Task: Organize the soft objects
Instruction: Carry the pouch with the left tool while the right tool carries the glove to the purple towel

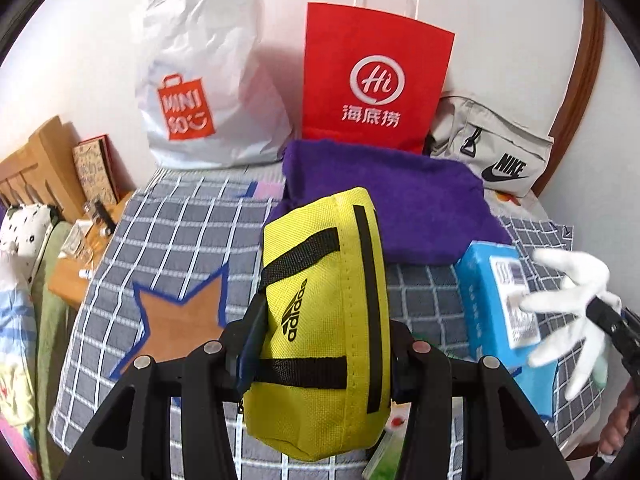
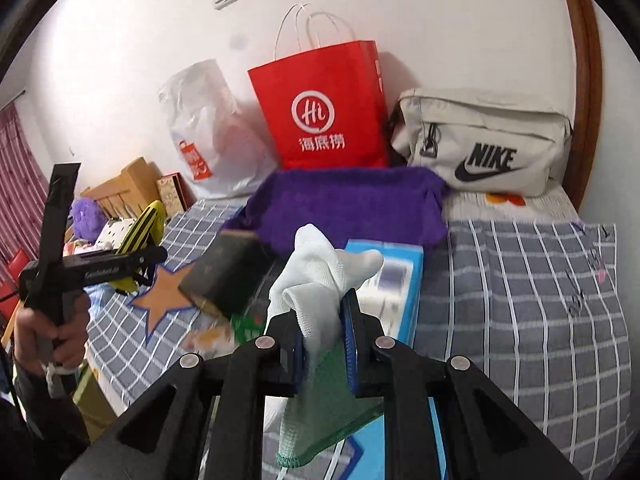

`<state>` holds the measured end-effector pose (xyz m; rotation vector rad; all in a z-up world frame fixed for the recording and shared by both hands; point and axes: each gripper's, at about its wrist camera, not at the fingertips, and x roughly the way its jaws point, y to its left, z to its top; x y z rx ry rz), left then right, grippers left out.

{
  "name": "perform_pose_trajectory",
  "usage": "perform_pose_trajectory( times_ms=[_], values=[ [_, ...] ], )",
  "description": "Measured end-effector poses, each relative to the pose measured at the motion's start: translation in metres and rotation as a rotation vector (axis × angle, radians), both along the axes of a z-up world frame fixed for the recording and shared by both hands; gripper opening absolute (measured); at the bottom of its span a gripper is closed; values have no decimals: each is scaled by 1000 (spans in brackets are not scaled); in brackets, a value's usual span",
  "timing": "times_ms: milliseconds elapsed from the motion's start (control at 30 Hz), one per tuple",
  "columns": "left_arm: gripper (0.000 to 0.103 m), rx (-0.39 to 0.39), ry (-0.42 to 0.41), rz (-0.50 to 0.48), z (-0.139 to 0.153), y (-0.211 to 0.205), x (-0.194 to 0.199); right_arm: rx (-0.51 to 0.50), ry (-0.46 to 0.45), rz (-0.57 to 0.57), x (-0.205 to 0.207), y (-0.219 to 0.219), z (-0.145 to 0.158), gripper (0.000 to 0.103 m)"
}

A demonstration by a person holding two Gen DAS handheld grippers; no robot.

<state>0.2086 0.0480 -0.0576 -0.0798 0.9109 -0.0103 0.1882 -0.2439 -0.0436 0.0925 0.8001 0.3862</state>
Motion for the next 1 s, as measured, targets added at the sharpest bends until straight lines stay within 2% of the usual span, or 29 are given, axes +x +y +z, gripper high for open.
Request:
perform_pose_trajectory(
  times_ms=[233,567,667,1000],
  values=[
    [47,-10,2,-10,3,-5,42,-57,-27,-59,56,5,2,16],
    [47,-35,45,-18,-9,-9,111,-76,43,-95,143,8,-21,17],
    [47,-42,68,-26,-17,-10,129,-54,66,-94,166,11,-27,17],
    [47,9,87,-30,-26,-20,175,-93,54,-74,224,19,-33,17]
  ],
)
